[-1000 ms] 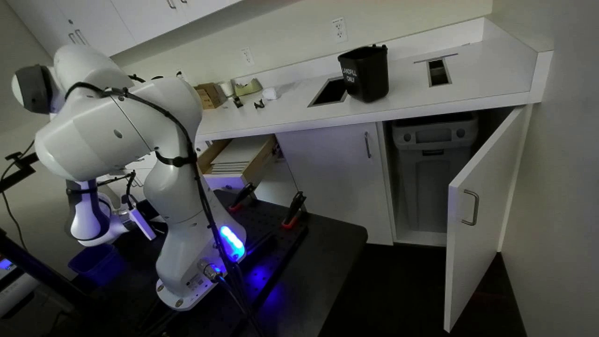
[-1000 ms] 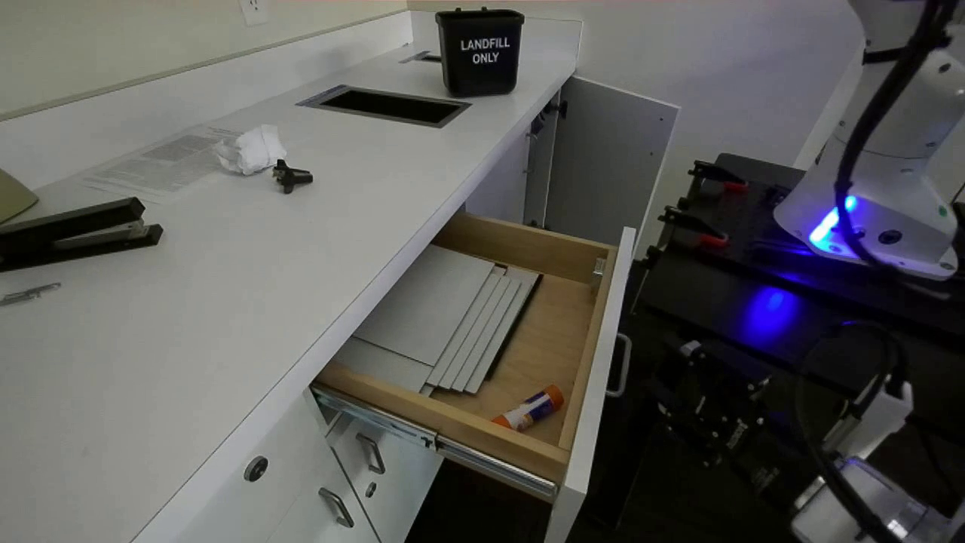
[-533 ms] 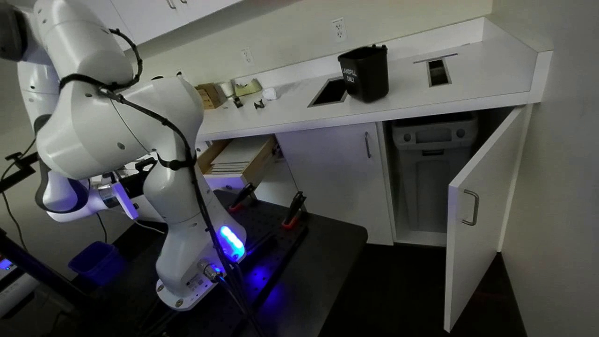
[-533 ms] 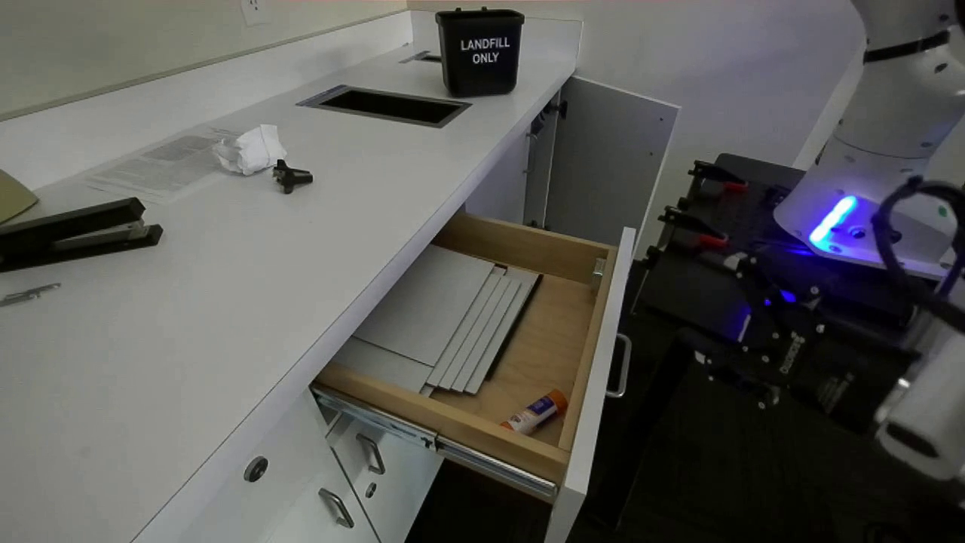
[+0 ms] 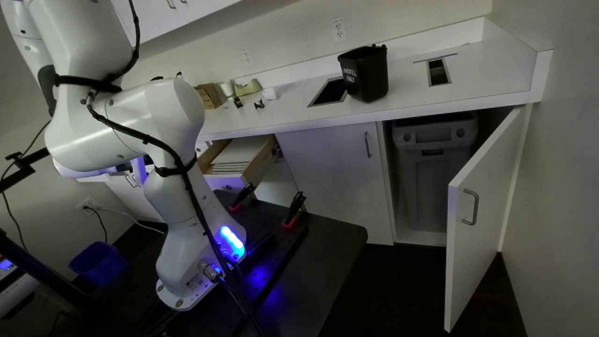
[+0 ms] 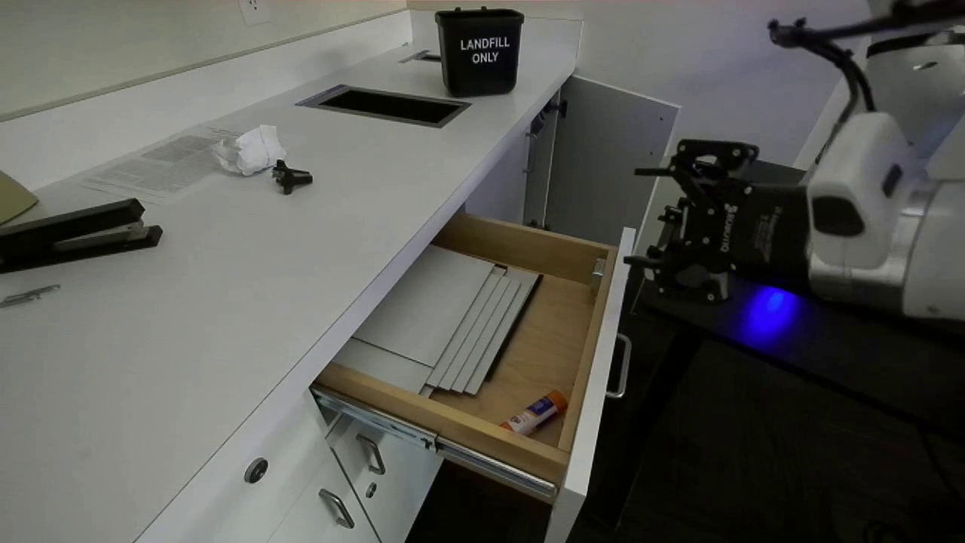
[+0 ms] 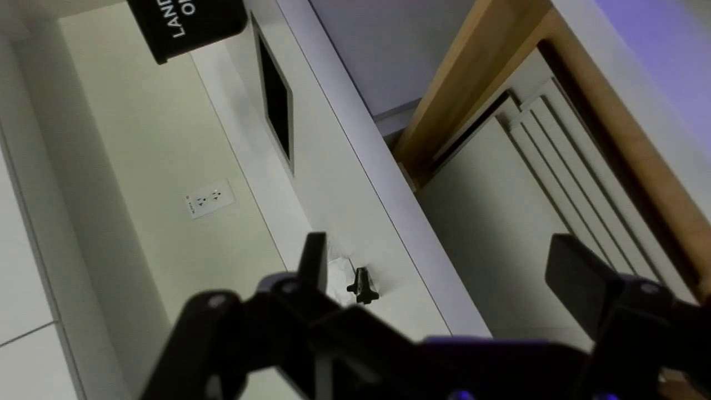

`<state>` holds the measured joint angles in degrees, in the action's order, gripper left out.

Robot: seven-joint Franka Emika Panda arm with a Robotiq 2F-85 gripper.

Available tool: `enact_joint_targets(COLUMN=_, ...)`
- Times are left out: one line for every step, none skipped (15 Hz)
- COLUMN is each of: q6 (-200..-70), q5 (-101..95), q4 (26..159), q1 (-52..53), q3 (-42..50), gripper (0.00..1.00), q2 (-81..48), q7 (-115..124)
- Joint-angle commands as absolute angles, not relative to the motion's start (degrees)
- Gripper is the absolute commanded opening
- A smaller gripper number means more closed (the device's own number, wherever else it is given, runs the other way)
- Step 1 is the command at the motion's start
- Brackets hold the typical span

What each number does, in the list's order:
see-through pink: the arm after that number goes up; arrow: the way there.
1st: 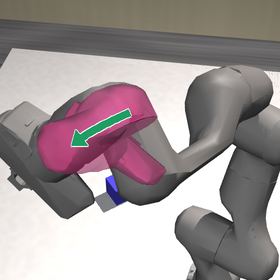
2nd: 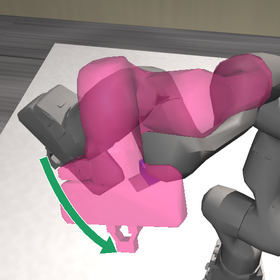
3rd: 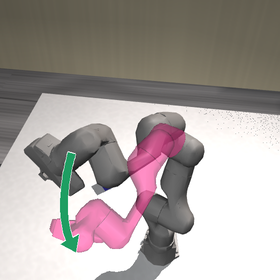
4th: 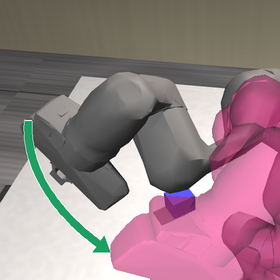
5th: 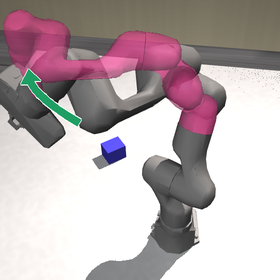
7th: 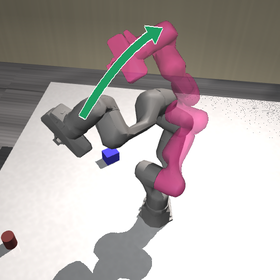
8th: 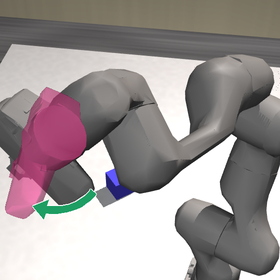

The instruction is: Open the right drawer fully

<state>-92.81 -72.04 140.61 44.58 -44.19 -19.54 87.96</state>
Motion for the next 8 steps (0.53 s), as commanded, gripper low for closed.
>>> enact_joint_targets(q6=-105.32, q5=-73.03, q4=146.16, q1=37.92, q3=-44.22, gripper=1.00, q2=-7.44, q7=86.02)
enact_joint_targets(q6=-107.60, q5=-73.22, q4=146.26, q1=36.73, q3=-43.81, gripper=1.00, q2=-6.04, q7=85.62)
enact_joint_targets(q6=-102.49, q5=-72.81, q4=143.40, q1=39.24, q3=-43.58, gripper=1.00, q2=-11.95, q7=87.32)
enact_joint_targets(q6=-104.49, q5=-72.85, q4=143.89, q1=37.95, q3=-43.49, gripper=1.00, q2=-10.15, q7=86.68)
enact_joint_targets(q6=-105.37, q5=-72.85, q4=144.16, q1=37.27, q3=-43.50, gripper=1.00, q2=-9.06, q7=86.50)
enact_joint_targets(q6=-105.53, q5=-72.86, q4=144.42, q1=37.16, q3=-43.54, gripper=1.00, q2=-8.47, q7=86.49)
enact_joint_targets(q6=-105.59, q5=-72.86, q4=144.63, q1=37.19, q3=-43.62, gripper=1.00, q2=-8.25, q7=86.50)
enact_joint_targets(q6=-105.60, q5=-72.86, q4=144.72, q1=37.23, q3=-43.66, gripper=1.00, q2=-8.25, q7=86.50)
